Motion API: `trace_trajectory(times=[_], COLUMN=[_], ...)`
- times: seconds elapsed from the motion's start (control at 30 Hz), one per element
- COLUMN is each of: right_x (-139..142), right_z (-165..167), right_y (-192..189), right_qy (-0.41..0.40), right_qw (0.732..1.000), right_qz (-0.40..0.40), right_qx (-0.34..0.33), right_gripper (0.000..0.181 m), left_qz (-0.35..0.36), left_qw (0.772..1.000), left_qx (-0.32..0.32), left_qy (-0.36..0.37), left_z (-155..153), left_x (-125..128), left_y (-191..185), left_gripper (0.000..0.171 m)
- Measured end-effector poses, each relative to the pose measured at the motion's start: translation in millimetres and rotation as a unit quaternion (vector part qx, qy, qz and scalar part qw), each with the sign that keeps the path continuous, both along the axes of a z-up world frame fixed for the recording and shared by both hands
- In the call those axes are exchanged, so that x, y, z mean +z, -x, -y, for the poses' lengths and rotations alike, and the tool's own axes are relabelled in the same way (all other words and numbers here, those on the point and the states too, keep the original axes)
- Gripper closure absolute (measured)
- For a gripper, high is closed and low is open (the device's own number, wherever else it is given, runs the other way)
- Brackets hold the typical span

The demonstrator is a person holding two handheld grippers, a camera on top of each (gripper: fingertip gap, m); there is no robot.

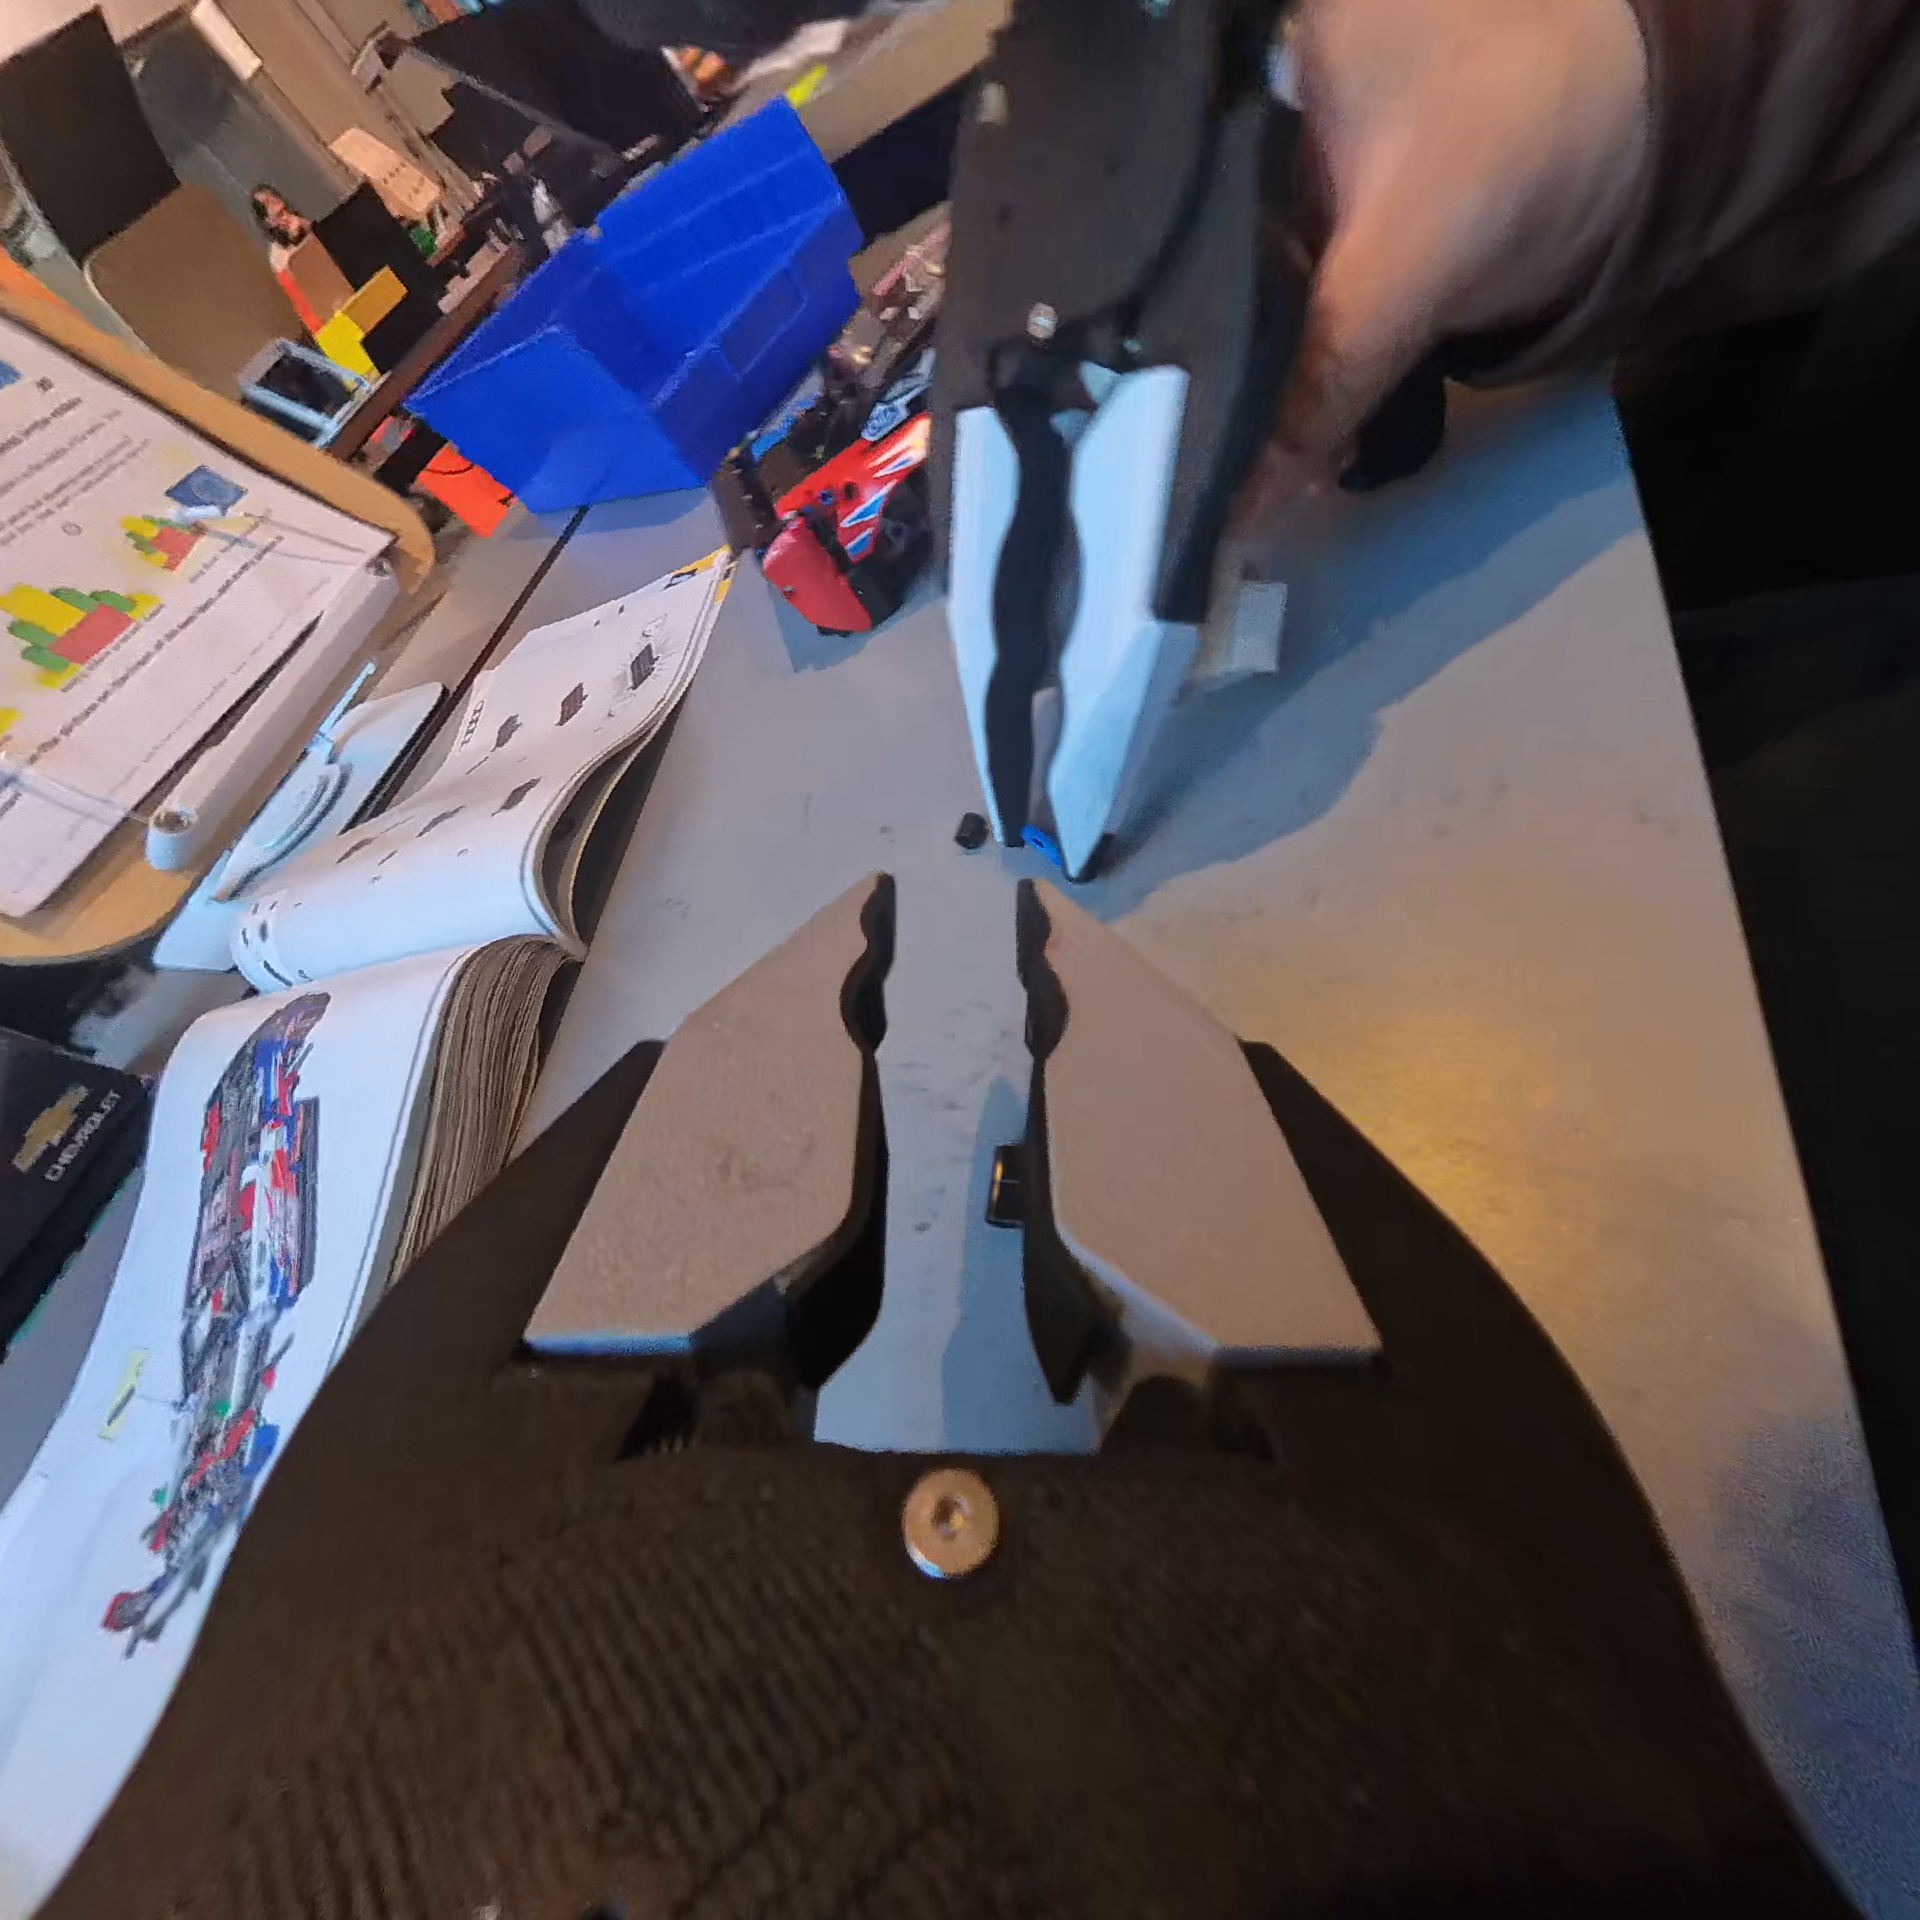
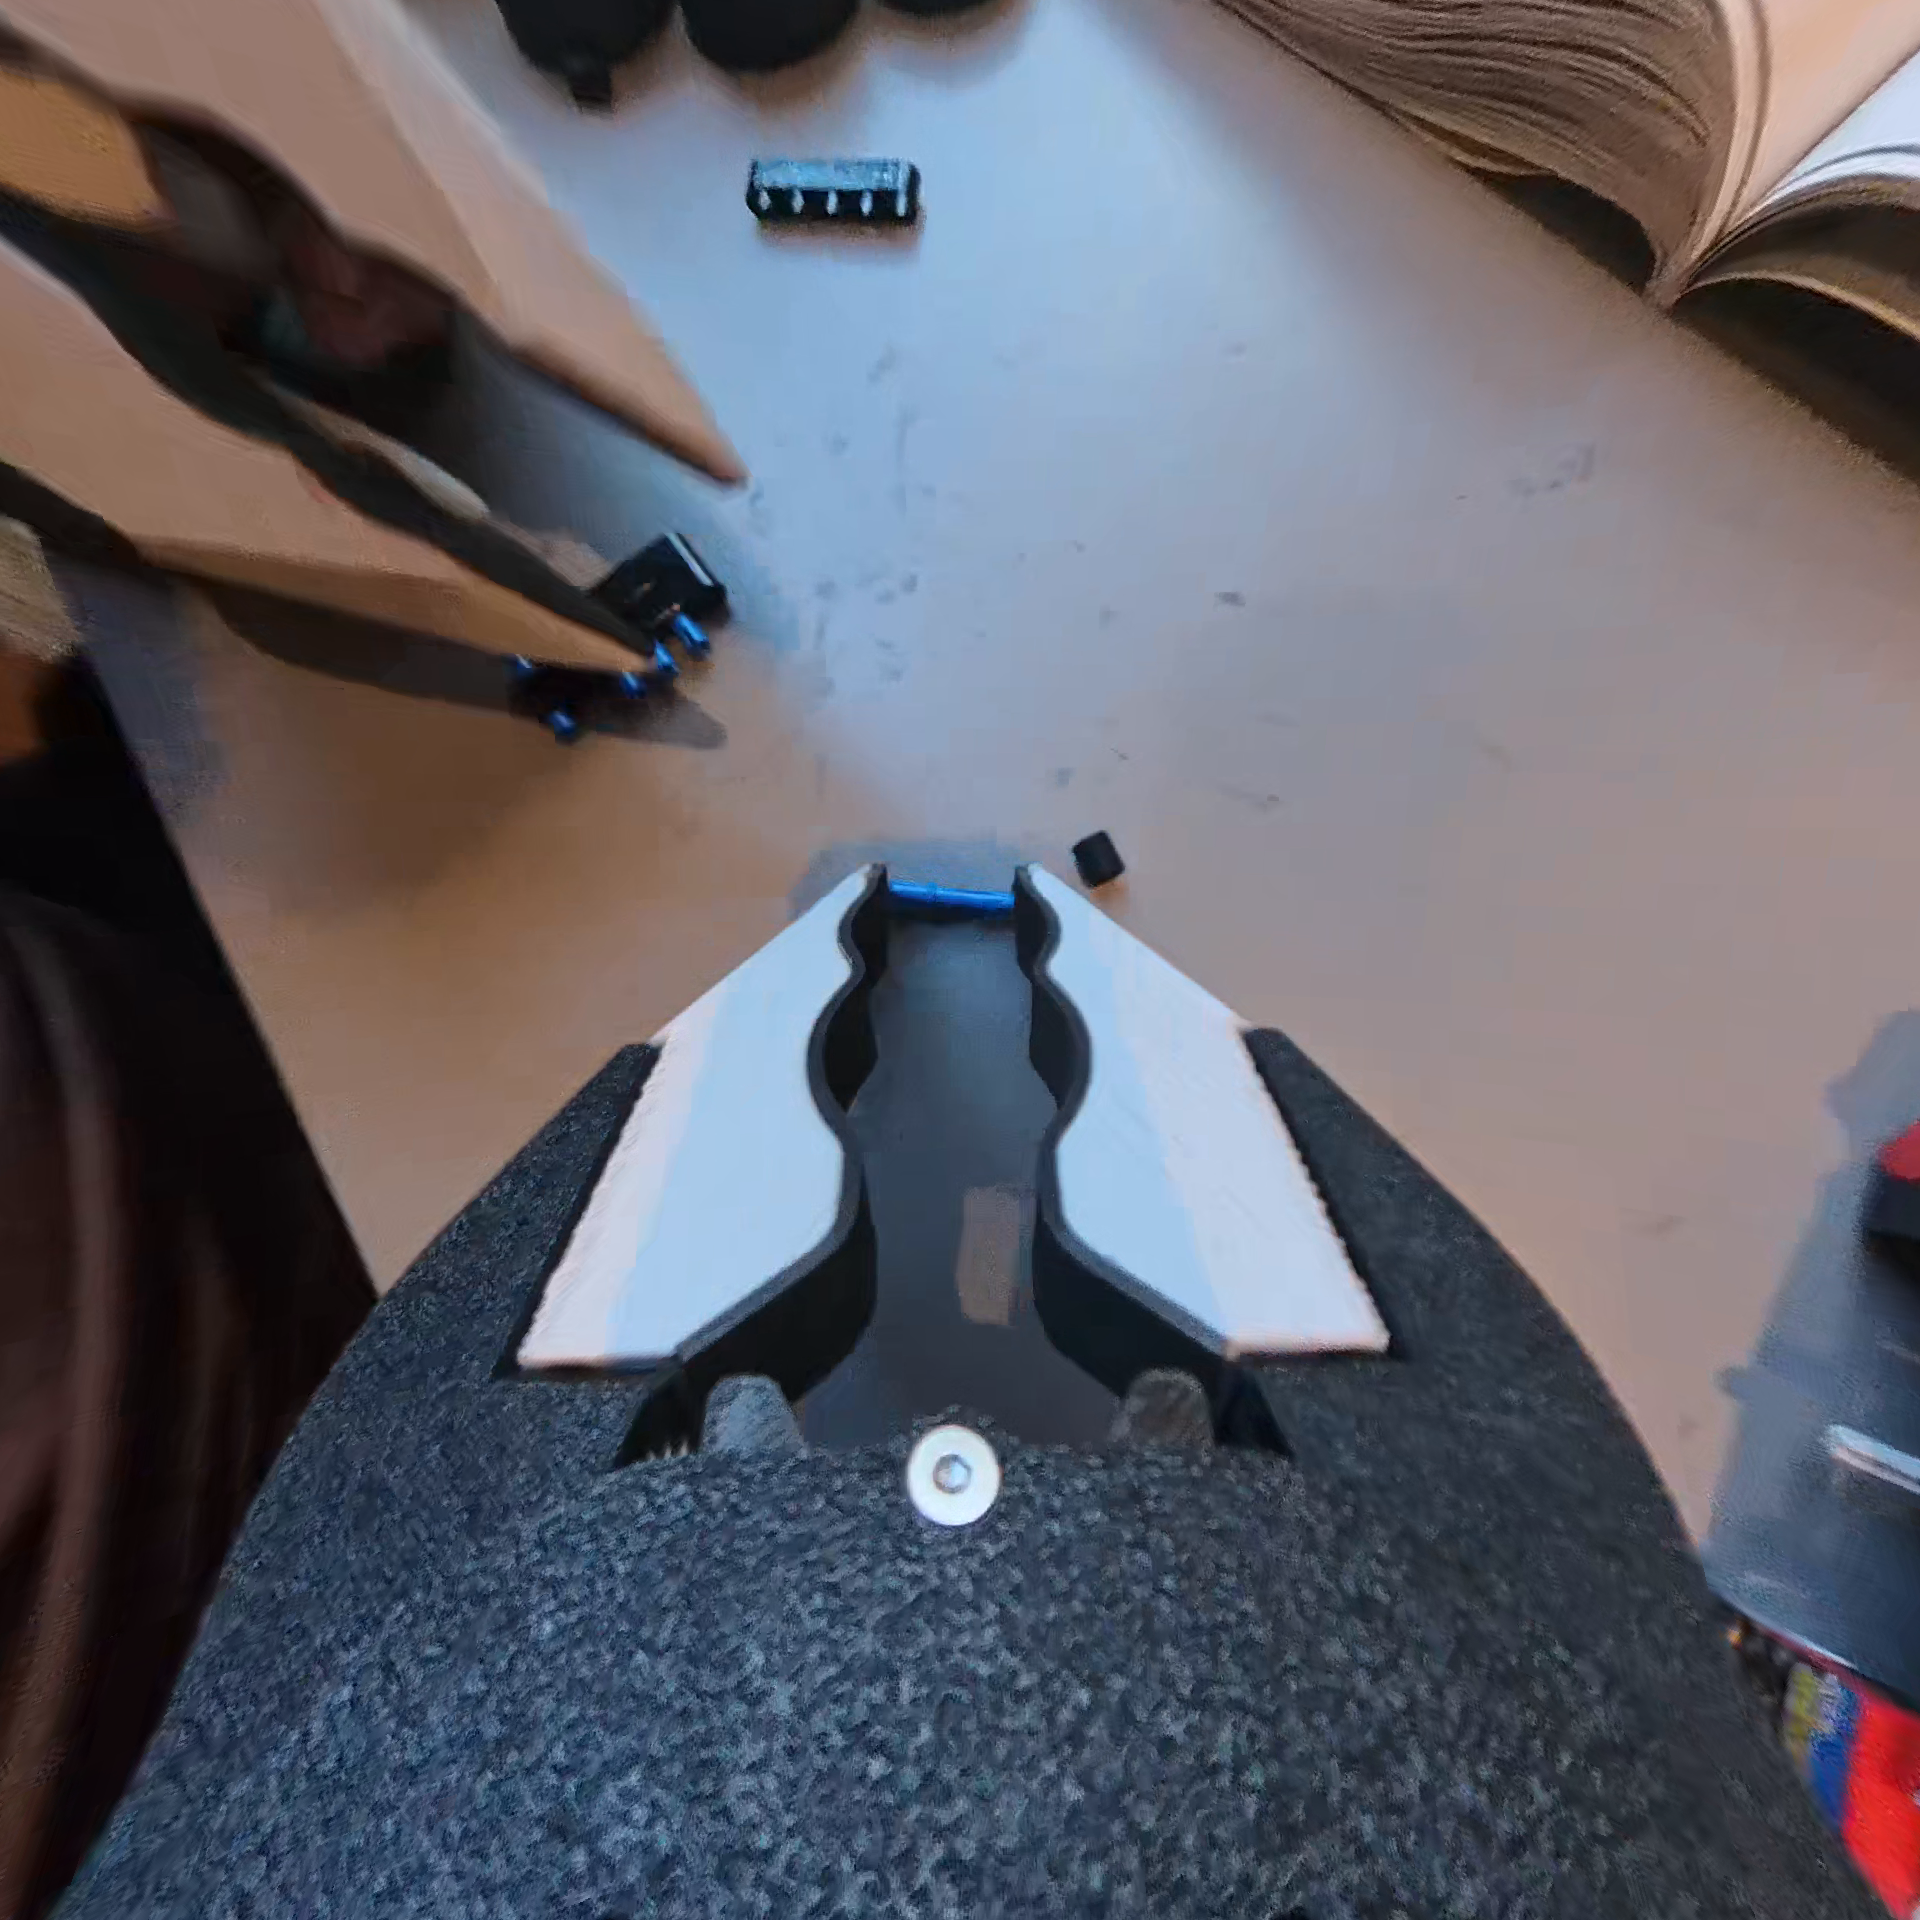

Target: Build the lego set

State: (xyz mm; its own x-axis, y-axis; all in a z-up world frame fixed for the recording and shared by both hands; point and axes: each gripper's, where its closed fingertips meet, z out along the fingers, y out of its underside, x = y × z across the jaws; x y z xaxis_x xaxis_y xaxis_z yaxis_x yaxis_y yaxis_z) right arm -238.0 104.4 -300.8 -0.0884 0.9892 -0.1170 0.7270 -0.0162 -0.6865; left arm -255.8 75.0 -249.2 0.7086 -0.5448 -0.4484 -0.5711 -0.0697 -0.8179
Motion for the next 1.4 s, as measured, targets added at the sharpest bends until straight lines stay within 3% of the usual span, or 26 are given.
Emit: trace_trajectory(times=[0.37, 1.17, 1.3, 1.4], right_x=[-1, 0, 1, 0], right_z=[-1, 0, 0, -1], right_y=[4, 6, 6, 6], right_qy=[-0.019, 0.003, 0.005, 0.001], right_qw=[0.999, 0.998, 0.998, 0.998], right_qz=[-0.024, -0.03, -0.03, -0.031], right_qx=[0.039, 0.056, 0.055, 0.054], right_gripper=[0.157, 0.157, 0.157, 0.157], left_qz=[0.108, 0.147, 0.182, 0.227], left_qw=[0.993, 0.987, 0.98, 0.963], left_qx=[0.028, 0.037, 0.073, 0.143], left_qy=[0.027, 0.059, 0.039, 0.027], left_z=[-6, -11, -15, -22], left_x=[14, 13, 22, 27], left_y=[20, 27, 44, 73], left_gripper=[0.136, 0.136, 0.134, 0.133])
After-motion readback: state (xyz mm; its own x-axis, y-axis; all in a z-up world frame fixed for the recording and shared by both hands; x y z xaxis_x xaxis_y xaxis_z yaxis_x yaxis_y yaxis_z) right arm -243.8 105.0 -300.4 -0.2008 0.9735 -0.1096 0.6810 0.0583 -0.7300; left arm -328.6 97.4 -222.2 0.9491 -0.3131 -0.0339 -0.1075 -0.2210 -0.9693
